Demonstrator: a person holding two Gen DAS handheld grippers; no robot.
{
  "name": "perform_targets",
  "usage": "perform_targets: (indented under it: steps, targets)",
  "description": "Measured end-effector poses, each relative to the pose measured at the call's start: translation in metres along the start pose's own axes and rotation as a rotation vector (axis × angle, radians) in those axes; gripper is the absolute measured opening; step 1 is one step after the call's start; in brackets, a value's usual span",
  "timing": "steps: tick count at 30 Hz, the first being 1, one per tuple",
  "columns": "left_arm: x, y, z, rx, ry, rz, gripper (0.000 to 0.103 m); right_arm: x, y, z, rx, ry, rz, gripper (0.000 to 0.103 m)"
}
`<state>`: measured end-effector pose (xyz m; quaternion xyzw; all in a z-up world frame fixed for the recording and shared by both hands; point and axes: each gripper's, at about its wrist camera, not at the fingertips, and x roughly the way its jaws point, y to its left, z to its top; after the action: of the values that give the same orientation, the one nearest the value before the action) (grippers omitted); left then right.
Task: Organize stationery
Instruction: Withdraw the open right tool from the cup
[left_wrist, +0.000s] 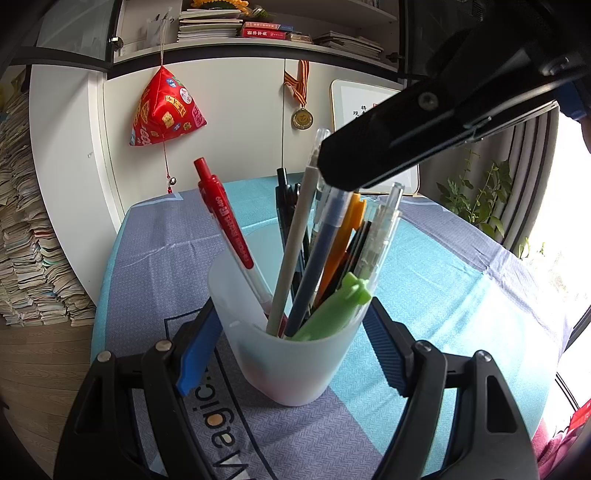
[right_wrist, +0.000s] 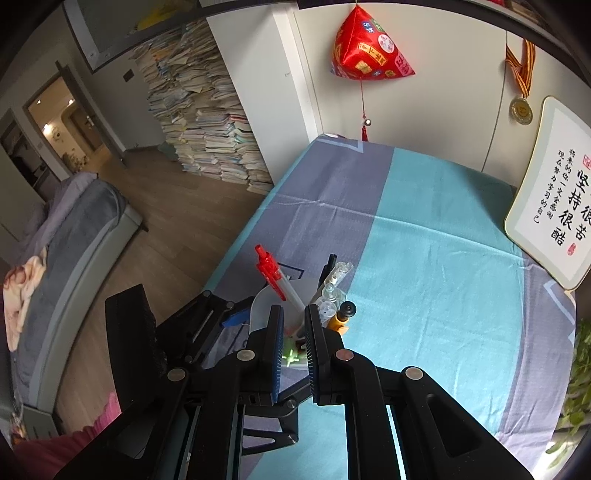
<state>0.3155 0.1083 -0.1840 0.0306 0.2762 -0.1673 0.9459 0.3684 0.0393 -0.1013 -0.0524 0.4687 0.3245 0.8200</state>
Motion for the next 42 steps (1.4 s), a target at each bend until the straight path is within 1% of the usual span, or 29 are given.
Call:
perform_targets:
  steps: [3, 7, 11, 16, 18, 21, 23, 24, 25, 29, 33, 36, 42]
  targets:
    - [0.0, 0.0, 0.0, -0.001, 0.0, 0.0, 0.076, -0.008, -0.003, -0.005, 0.008, -0.019, -0.007, 0.012]
    - [0.0, 0.0, 0.0, -0.001, 0.001, 0.0, 0.076, -0.02, -0.011, -0.013, 0.018, -0.045, -0.057, 0.012]
    - [0.002, 0.0, -0.001, -0.001, 0.008, -0.001, 0.076, -0.029, -0.028, -0.024, 0.069, -0.053, -0.059, 0.012]
    - [0.004, 0.0, 0.0, -0.002, 0.016, -0.006, 0.082, -0.036, -0.051, -0.038, 0.135, -0.054, -0.06, 0.012]
    - [0.005, 0.0, 0.001, -0.012, 0.011, -0.014, 0.082, -0.039, -0.059, -0.046, 0.16, -0.055, -0.059, 0.012]
    - [0.008, -0.002, 0.005, -0.017, 0.017, 0.004, 0.084, -0.044, -0.07, -0.059, 0.193, -0.055, -0.059, 0.012]
    - [0.011, -0.003, 0.008, -0.027, 0.029, 0.04, 0.086, -0.046, -0.077, -0.067, 0.213, -0.056, -0.058, 0.012]
    - [0.012, -0.004, 0.011, -0.034, 0.033, 0.066, 0.086, -0.047, -0.08, -0.07, 0.224, -0.057, -0.056, 0.012]
    - [0.013, -0.004, 0.013, -0.045, 0.042, 0.101, 0.088, -0.047, -0.084, -0.075, 0.236, -0.058, -0.054, 0.012]
    - [0.013, -0.01, 0.018, -0.114, 0.07, 0.203, 0.088, -0.045, -0.098, -0.09, 0.28, -0.054, -0.042, 0.012]
    - [0.021, -0.023, 0.019, -0.14, 0.13, 0.34, 0.088, -0.04, -0.113, -0.102, 0.319, -0.043, -0.015, 0.012]
    - [0.027, -0.024, 0.018, -0.194, 0.181, 0.416, 0.088, -0.039, -0.122, -0.109, 0.343, -0.043, 0.004, 0.012]
    - [0.03, -0.025, 0.026, -0.319, 0.205, 0.547, 0.088, -0.04, -0.141, -0.122, 0.353, -0.047, 0.025, 0.012]
